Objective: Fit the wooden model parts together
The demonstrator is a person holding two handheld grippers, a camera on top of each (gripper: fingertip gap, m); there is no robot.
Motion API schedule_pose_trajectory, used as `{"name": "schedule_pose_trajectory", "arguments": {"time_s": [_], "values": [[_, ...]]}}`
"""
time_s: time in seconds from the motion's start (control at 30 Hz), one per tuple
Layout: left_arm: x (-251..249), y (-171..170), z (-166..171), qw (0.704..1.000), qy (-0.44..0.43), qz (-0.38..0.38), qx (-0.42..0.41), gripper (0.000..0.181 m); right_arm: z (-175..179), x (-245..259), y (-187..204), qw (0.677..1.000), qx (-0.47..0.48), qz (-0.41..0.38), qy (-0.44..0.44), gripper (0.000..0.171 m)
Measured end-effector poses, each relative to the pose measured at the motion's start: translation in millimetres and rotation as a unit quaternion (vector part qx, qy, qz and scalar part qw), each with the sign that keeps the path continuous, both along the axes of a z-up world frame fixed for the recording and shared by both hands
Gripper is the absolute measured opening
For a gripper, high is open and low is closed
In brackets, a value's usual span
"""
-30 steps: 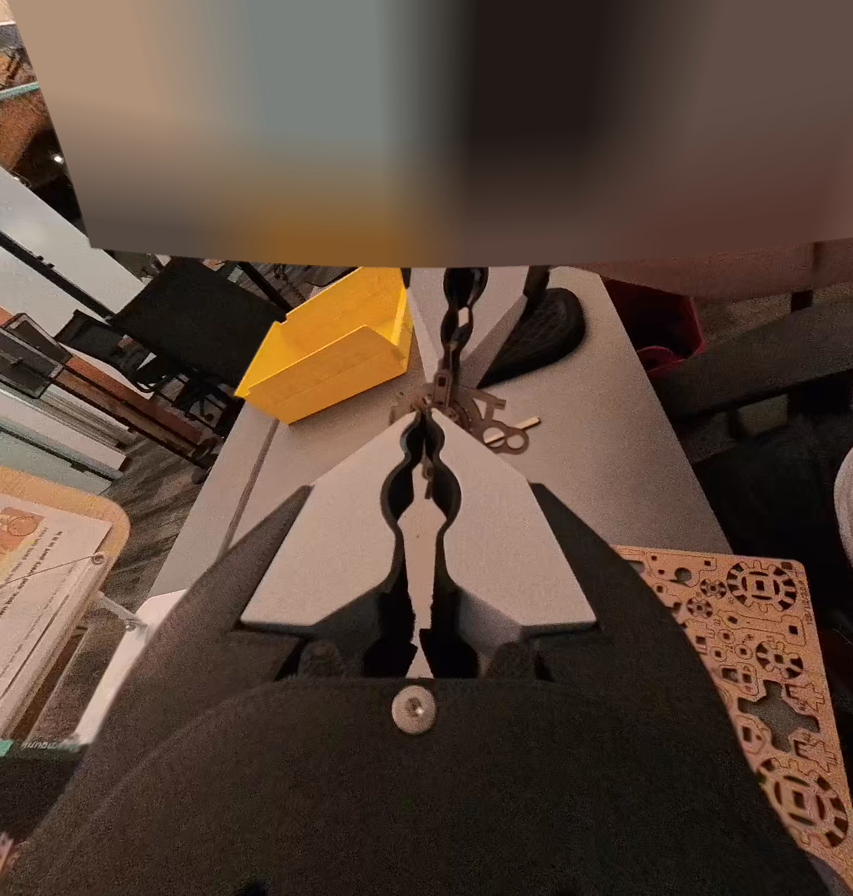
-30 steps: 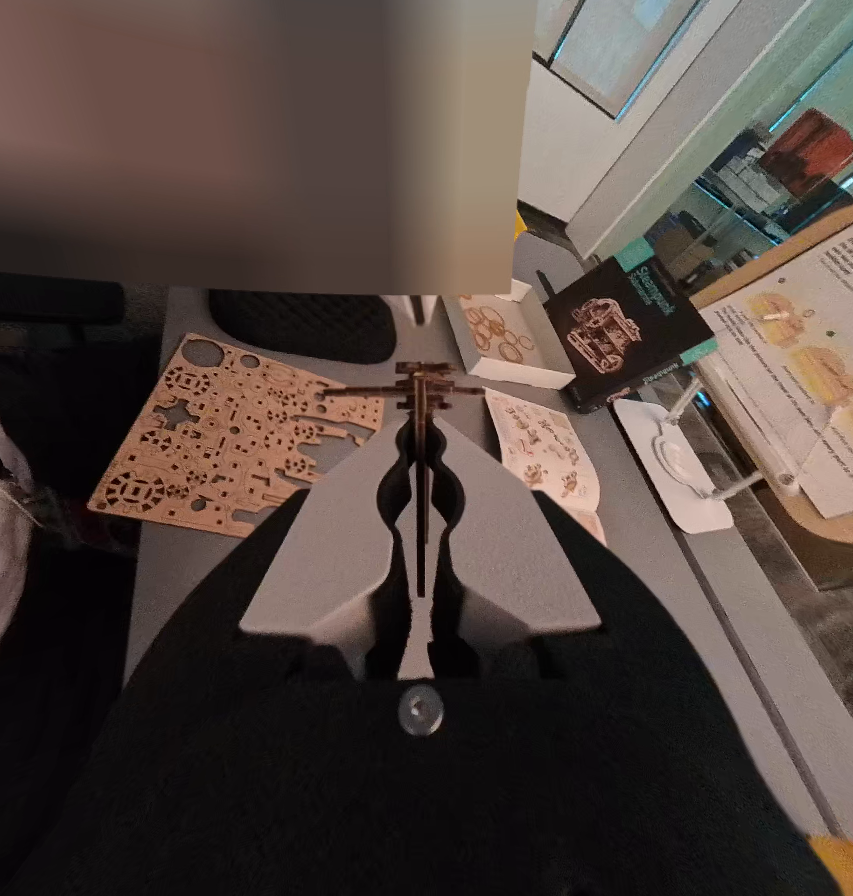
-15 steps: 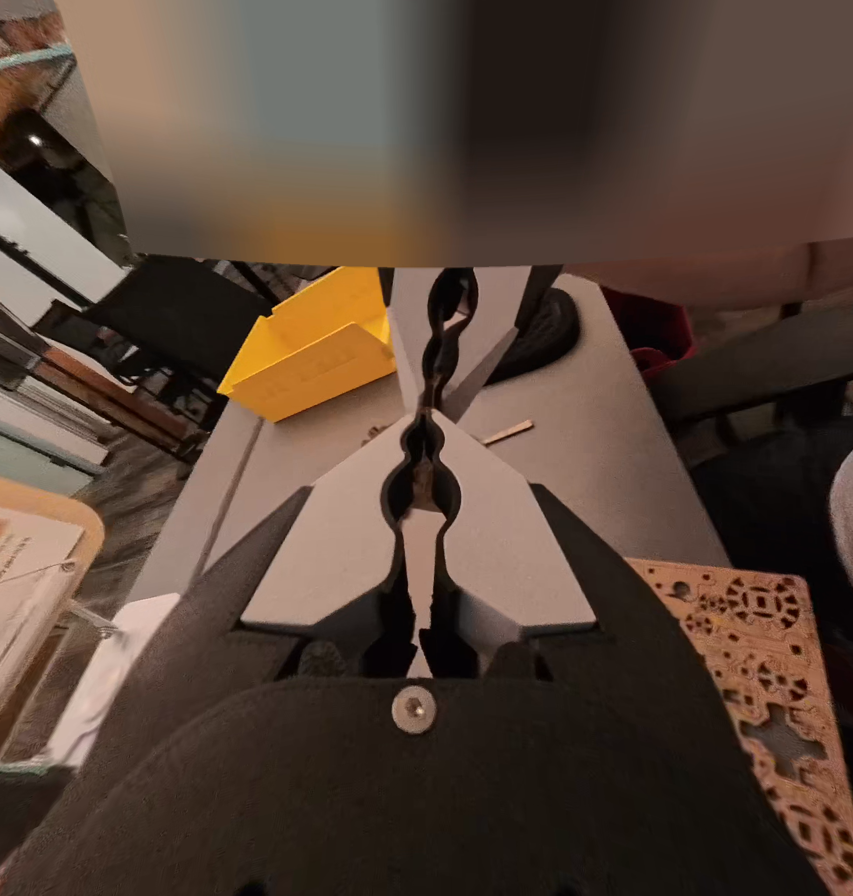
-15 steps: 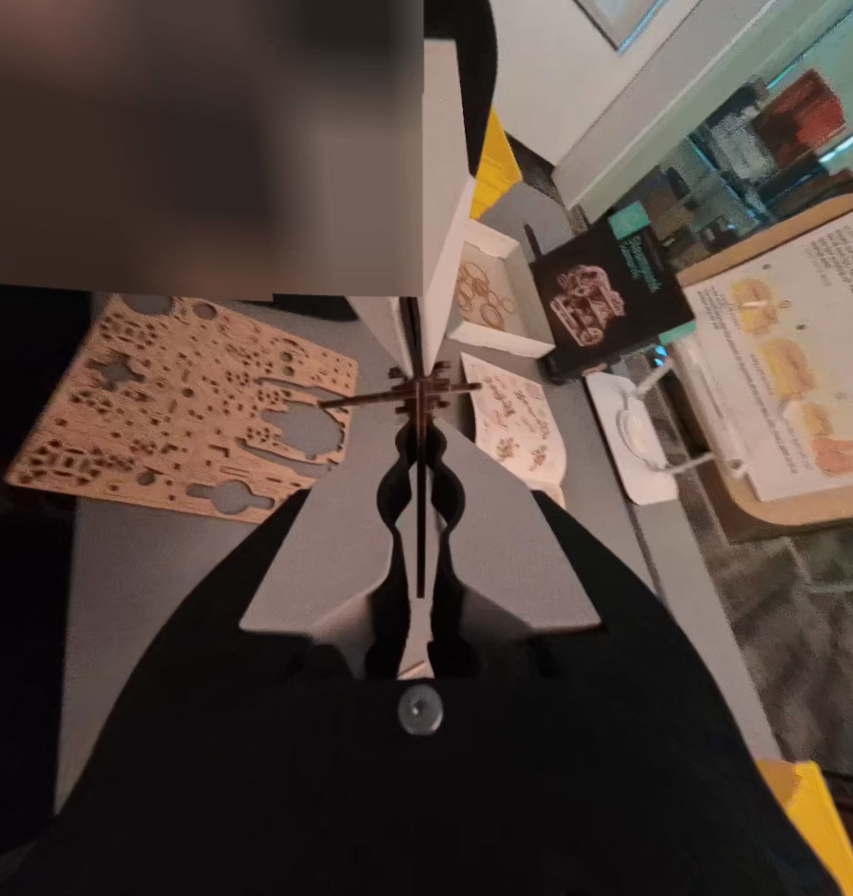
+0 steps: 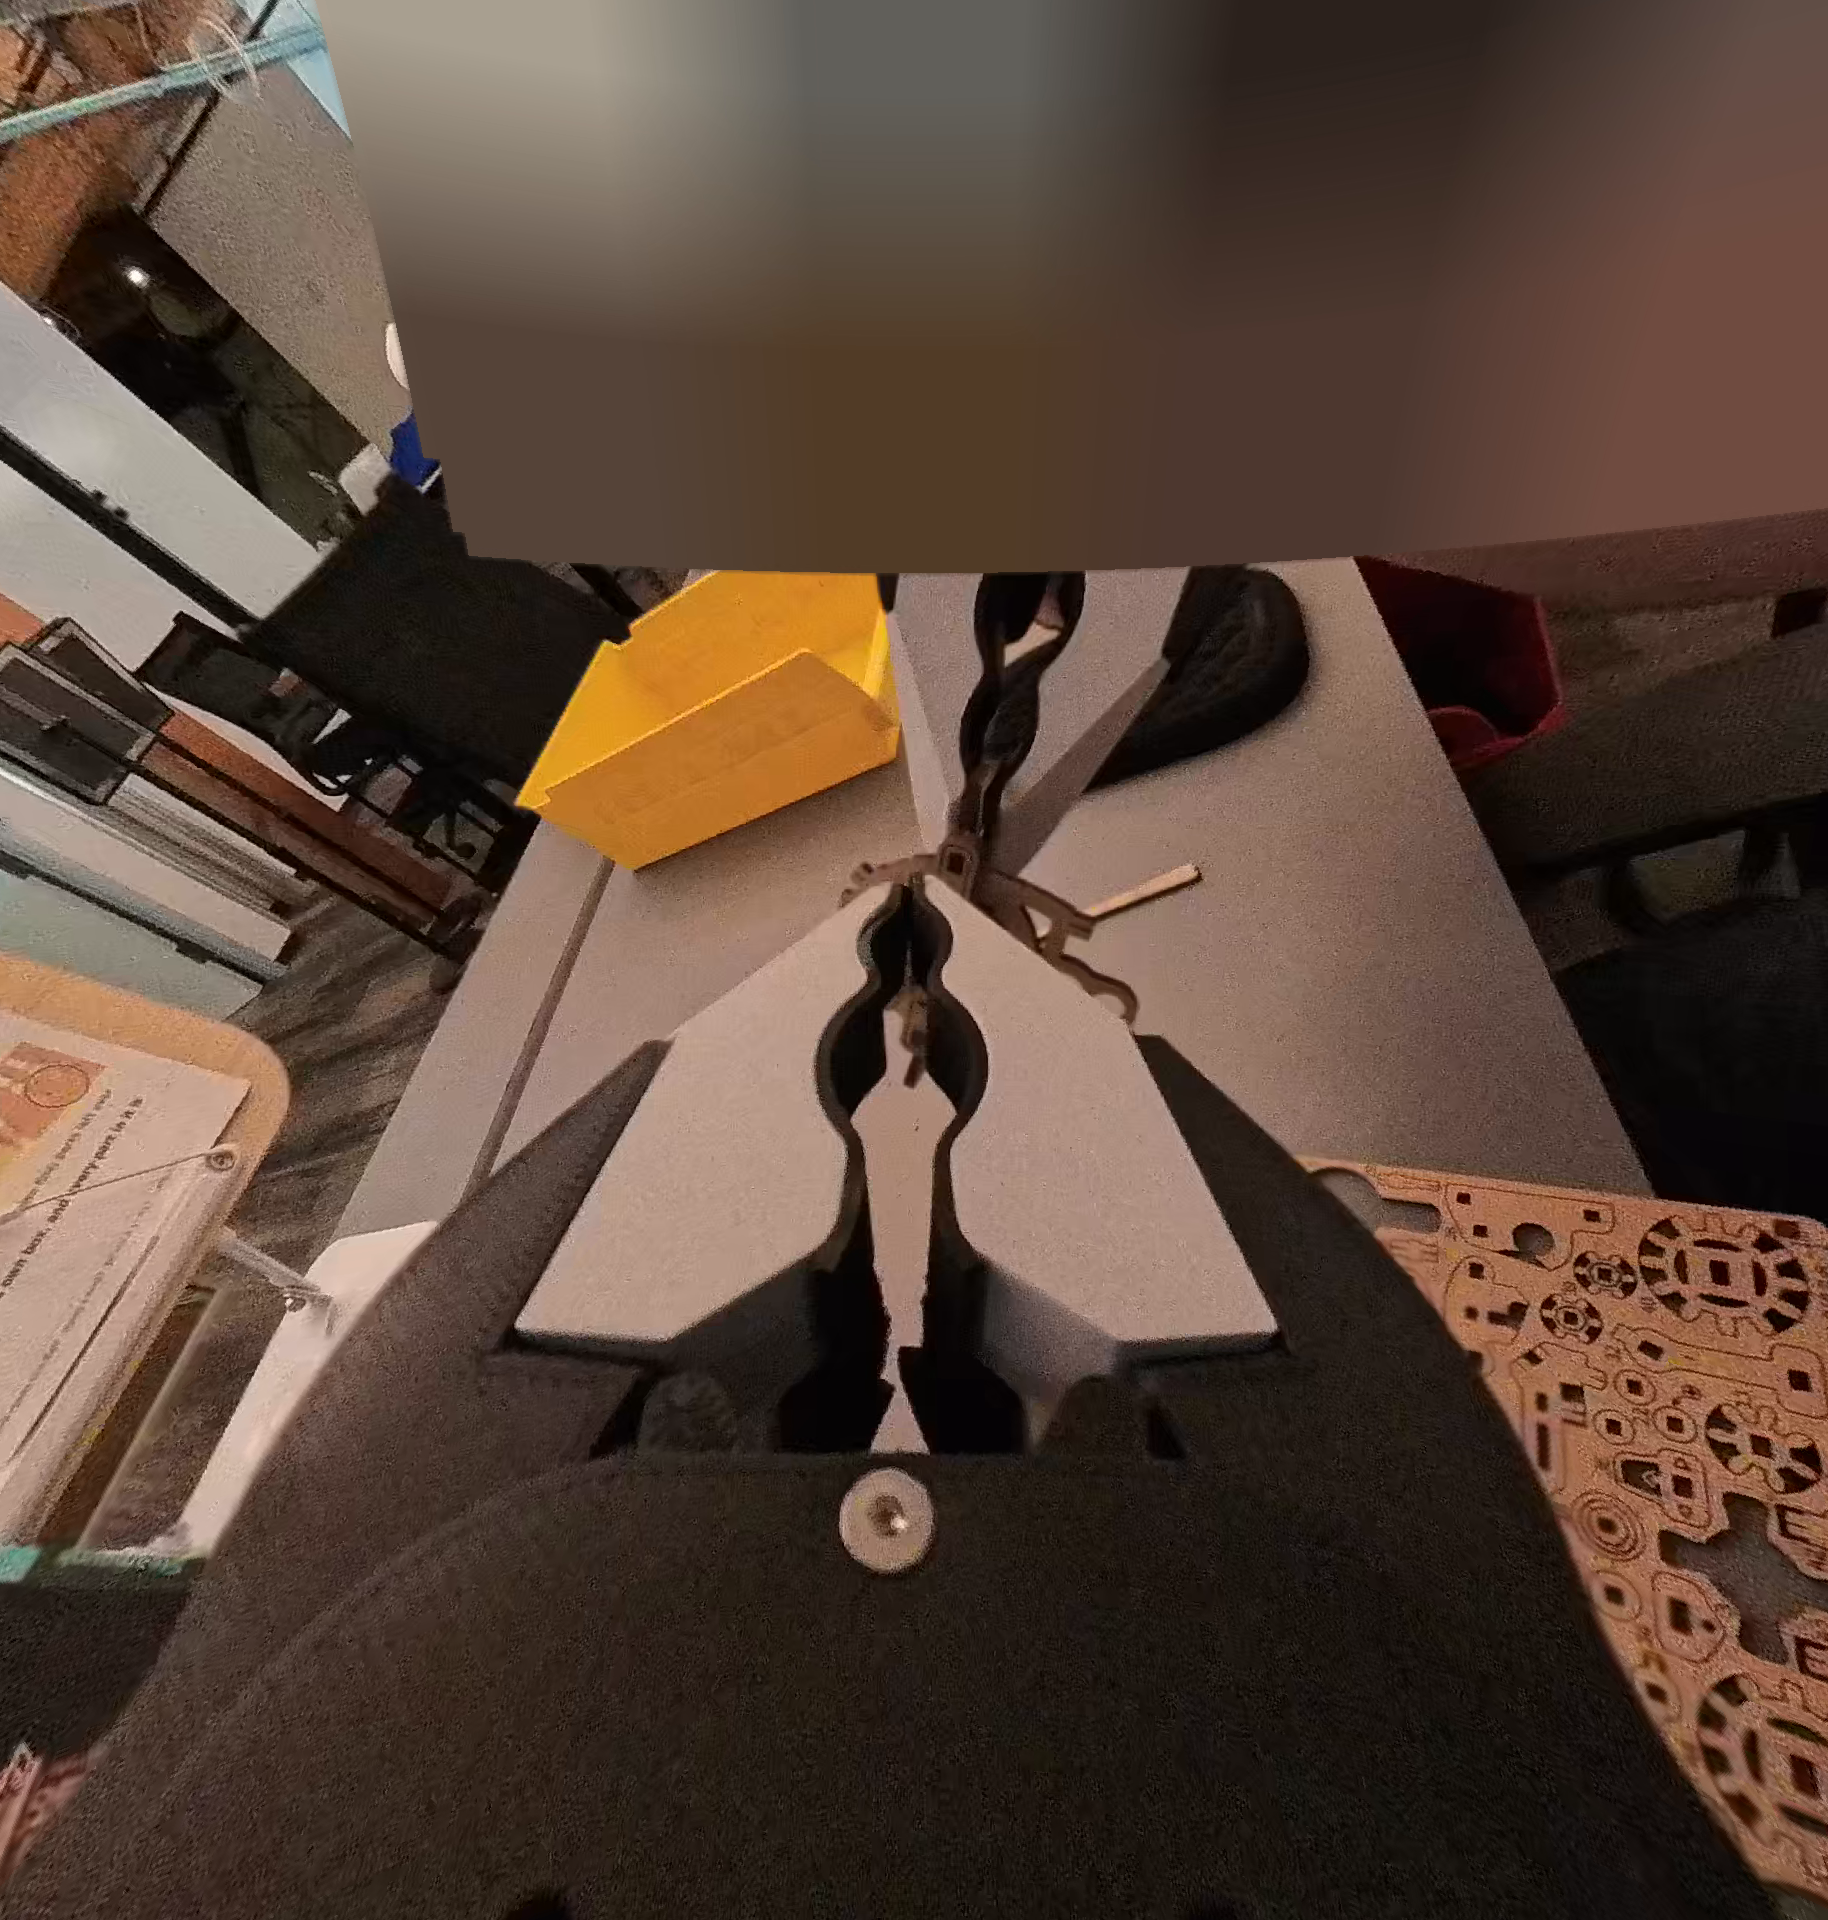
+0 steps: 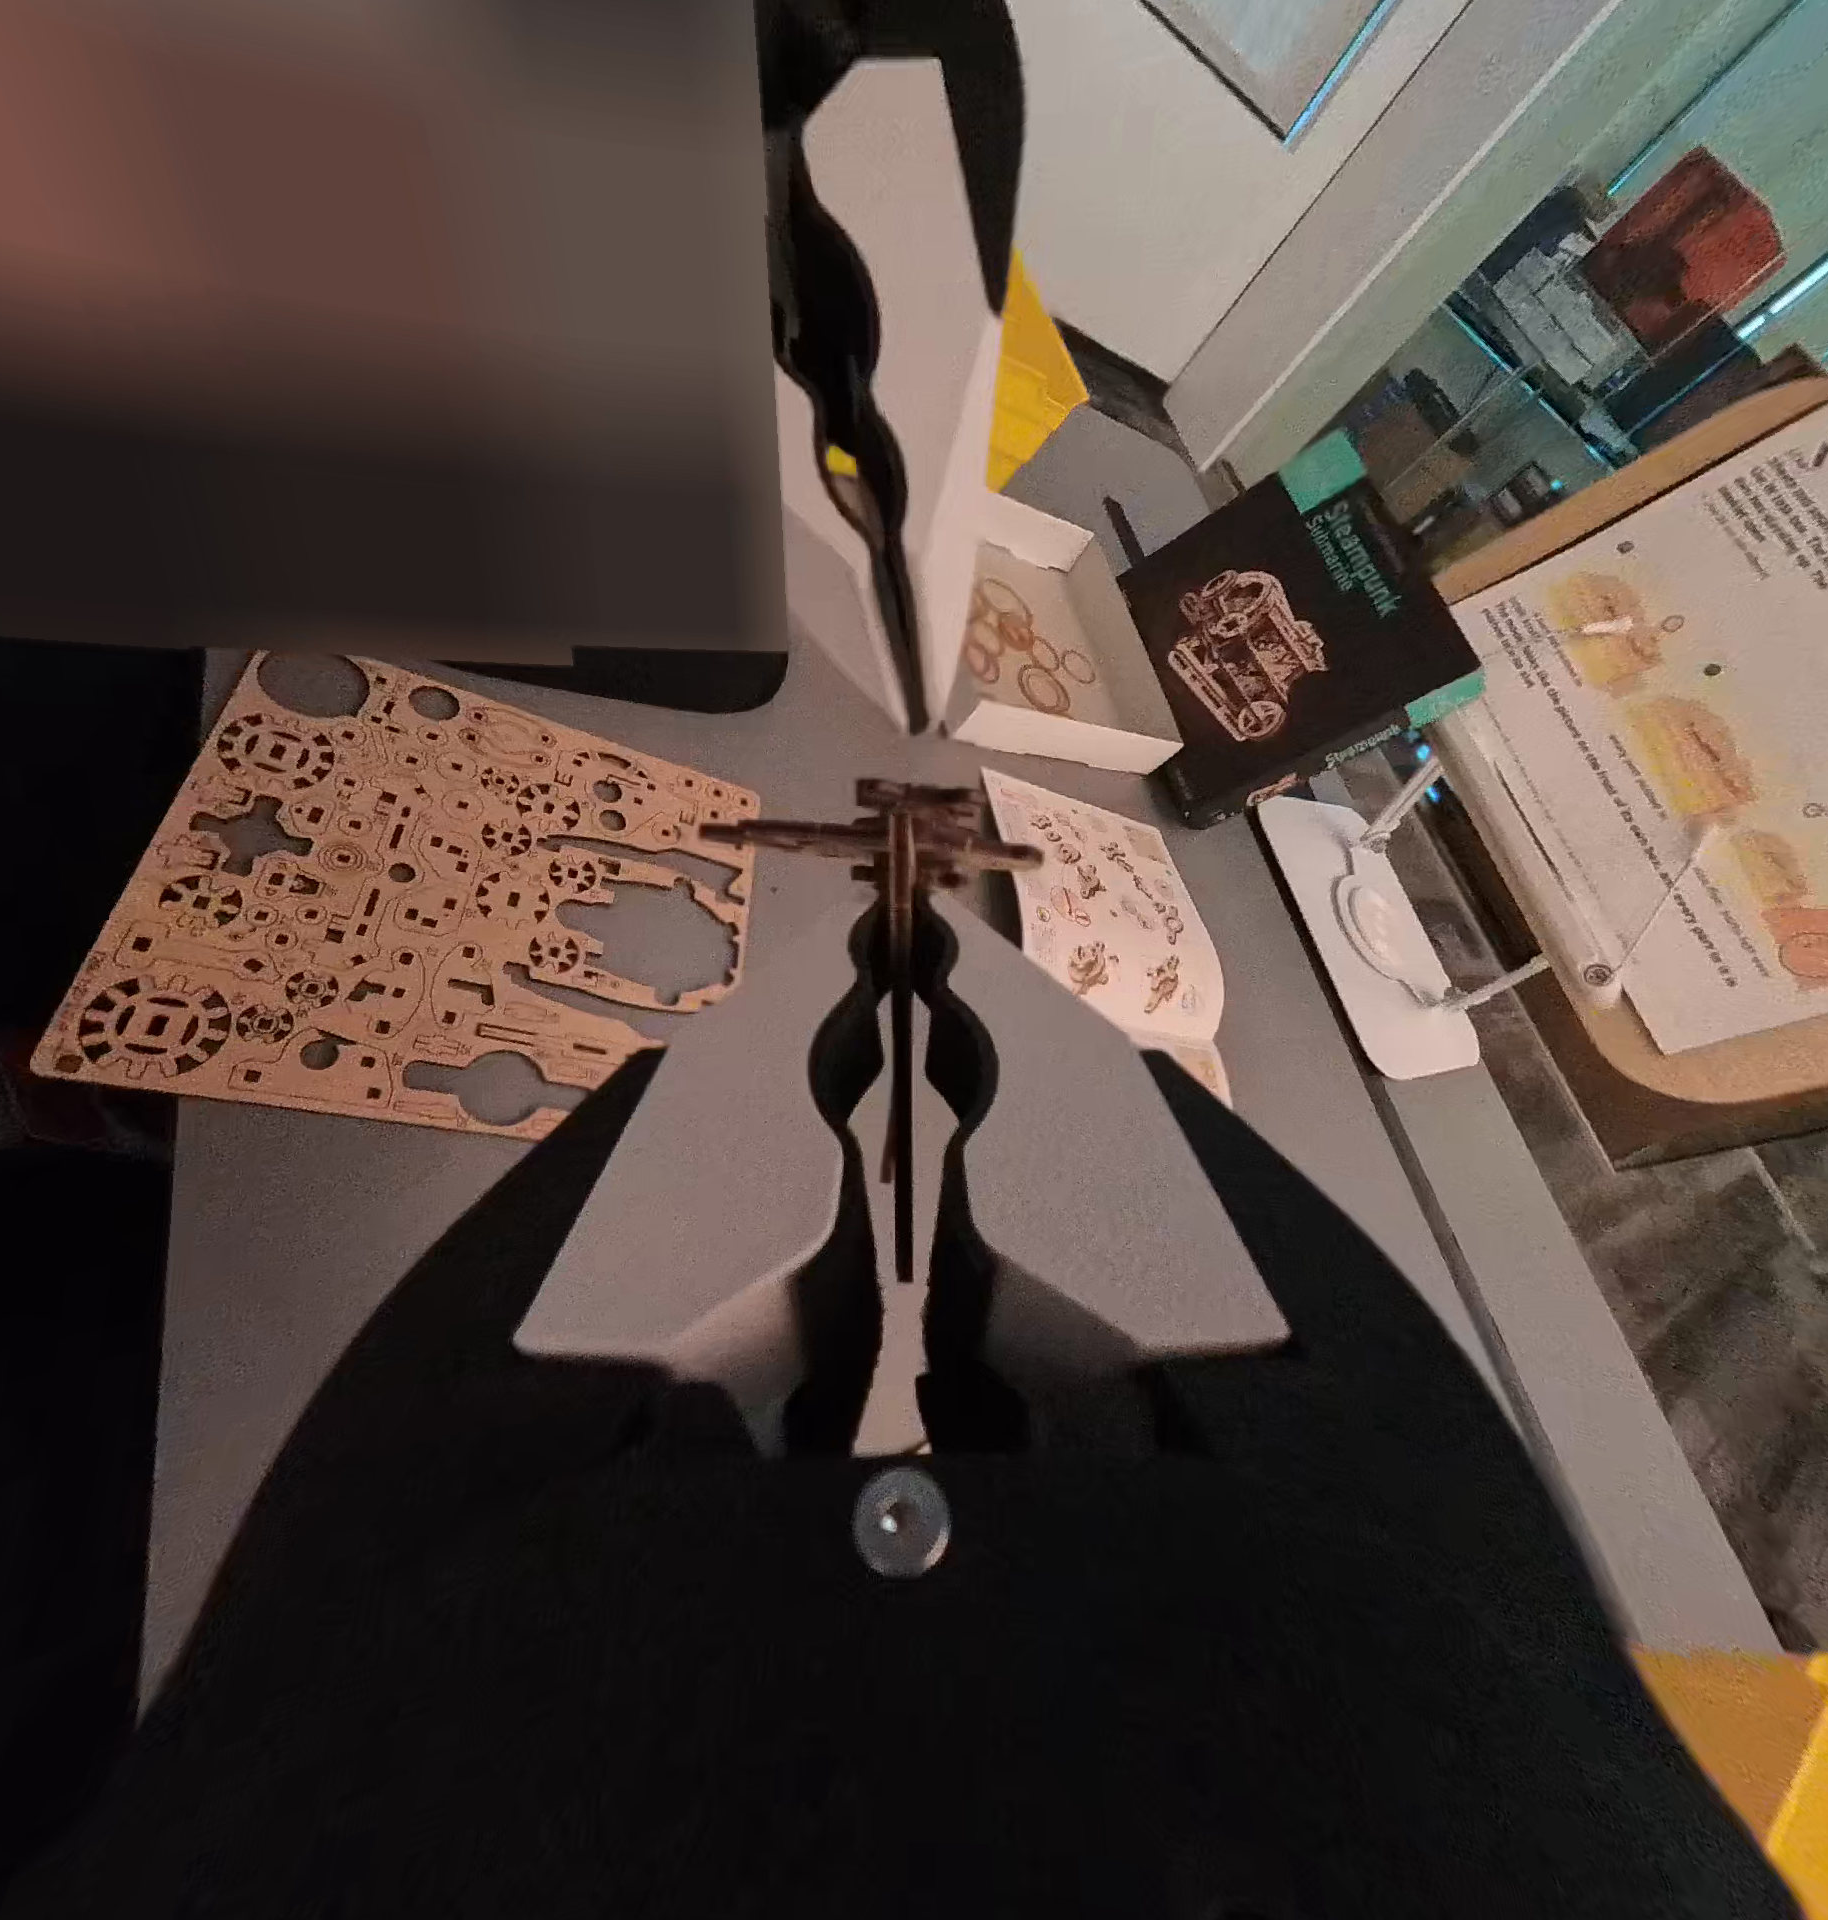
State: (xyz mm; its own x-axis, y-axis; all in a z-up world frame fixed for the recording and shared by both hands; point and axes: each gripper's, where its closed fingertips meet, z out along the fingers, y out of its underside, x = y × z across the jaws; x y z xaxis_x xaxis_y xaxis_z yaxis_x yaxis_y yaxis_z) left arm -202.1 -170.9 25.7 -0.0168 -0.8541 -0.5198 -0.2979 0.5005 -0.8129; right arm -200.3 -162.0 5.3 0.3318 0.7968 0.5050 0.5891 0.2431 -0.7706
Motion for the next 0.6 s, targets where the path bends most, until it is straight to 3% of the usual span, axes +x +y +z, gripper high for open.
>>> {"name": "schedule_pose_trajectory", "arguments": {"time_s": [0.03, 0.1, 0.2, 0.27, 0.43, 0.6], "values": [[2, -4, 0, 1.0, -0.002, -0.012, -0.009, 0.0, 3, -8, -4, 1.0, -0.005, 0.019, 0.018, 0.0], [9, -4, -8, 1.0, 0.014, -0.009, 0.006, 0.0, -9, -2, 8, 0.999, 0.016, -0.016, -0.04, 0.0], [6, -3, 4, 1.0, -0.004, -0.01, -0.004, 0.0, 3, -2, 0, 1.0, 0.009, 0.005, 0.02, 0.0], [12, 0, -6, 1.0, 0.011, -0.001, 0.007, 0.0, -5, 2, 10, 0.999, 0.017, -0.023, -0.018, 0.0], [-12, -2, 32, 0.997, -0.078, 0.012, -0.016, 0.0, 27, 5, -20, 0.992, 0.051, 0.049, 0.101, 0.0], [-23, -18, 43, 0.994, -0.098, 0.033, -0.028, 0.0, 50, 3, -45, 0.974, 0.072, 0.11, 0.184, 0.0]]}}
